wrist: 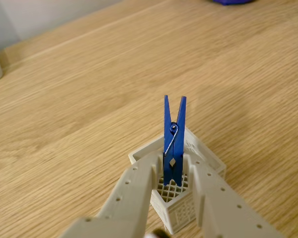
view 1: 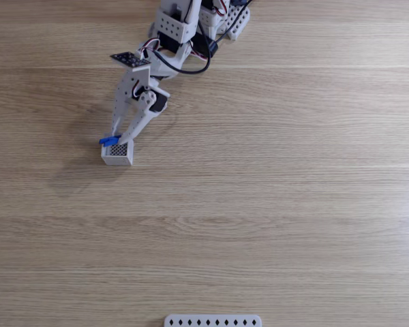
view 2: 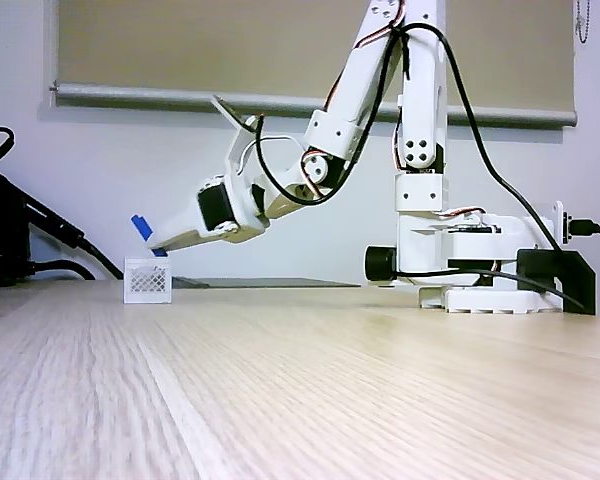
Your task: Grasp a peg and put it in the crate.
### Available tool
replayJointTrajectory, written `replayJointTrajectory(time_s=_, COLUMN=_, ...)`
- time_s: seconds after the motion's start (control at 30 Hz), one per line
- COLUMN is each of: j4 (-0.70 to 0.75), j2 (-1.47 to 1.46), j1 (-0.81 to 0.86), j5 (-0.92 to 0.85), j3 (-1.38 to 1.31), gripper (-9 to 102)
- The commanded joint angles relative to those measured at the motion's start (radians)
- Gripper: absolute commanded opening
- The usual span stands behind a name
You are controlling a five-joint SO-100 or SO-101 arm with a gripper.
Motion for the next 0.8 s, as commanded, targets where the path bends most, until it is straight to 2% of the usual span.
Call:
replayJointTrajectory(time_s=0.0, j4=-0.032, j2=0.008, j1=0.014, j5=0.017, j3=-0.071, gripper=2)
replayJointTrajectory(time_s=0.23, j4=-0.026, j2=0.008, j1=0.014, j5=0.017, j3=-0.069, gripper=20)
replayJointTrajectory(time_s=0.33, j4=-0.015, j2=0.009, j1=0.014, j5=0.017, j3=-0.069, gripper=15)
replayJointTrajectory(time_s=0.47, j4=-0.012, j2=0.02, j1=0.014, j5=0.021, j3=-0.067, gripper=-4)
replayJointTrajectory(time_s=0.57, j4=-0.002, j2=0.031, j1=0.006, j5=0.021, j3=-0.067, gripper=1)
replayJointTrajectory(time_s=0.63, j4=0.034, j2=0.064, j1=-0.031, j5=0.032, j3=-0.061, gripper=0)
replayJointTrajectory(time_s=0.77, j4=0.163, j2=0.209, j1=-0.155, j5=0.212, j3=-0.012, gripper=-1)
